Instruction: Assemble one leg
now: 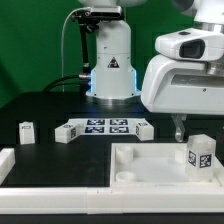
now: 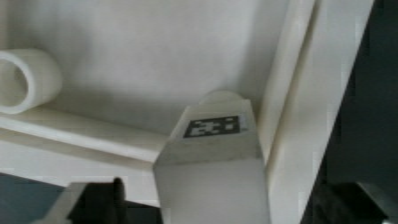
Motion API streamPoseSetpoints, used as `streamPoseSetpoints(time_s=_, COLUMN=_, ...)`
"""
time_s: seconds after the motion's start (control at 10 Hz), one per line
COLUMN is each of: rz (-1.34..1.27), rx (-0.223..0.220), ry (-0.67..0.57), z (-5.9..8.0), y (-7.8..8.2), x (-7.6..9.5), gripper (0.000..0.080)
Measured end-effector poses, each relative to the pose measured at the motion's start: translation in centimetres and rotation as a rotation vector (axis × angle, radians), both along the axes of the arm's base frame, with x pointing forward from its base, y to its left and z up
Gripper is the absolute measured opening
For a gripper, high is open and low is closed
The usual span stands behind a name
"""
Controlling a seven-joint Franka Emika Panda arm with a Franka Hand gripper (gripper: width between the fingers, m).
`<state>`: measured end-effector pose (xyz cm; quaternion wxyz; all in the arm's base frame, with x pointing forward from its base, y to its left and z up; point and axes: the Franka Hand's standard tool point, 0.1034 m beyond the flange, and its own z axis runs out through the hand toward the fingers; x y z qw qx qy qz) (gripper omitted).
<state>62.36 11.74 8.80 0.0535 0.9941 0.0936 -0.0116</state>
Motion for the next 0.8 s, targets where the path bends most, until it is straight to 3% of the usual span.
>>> streamPoseSetpoints(time_s=0.1, rz=-0.002, rx=0.0, ry=-0.001, z=-0.02, y=-0.08, x=0.05, gripper=0.0421)
streamPoseSetpoints(time_s=0.2, rz=-0.002, rx=0.0, ry=-0.002, z=-0.01, y=-0.09, x=0.07, gripper=0.0286)
streamPoseSetpoints(time_s=0.7, rz=-0.053, rx=0.0, ry=-0.008, z=-0.01, y=-0.18, x=0.09, gripper=0.0288)
streamPoseSetpoints(time_s=0.8, rz=-0.183, rx=0.0, ry=-0.022, z=-0.03, y=-0.18, x=0.08, gripper=0.0288)
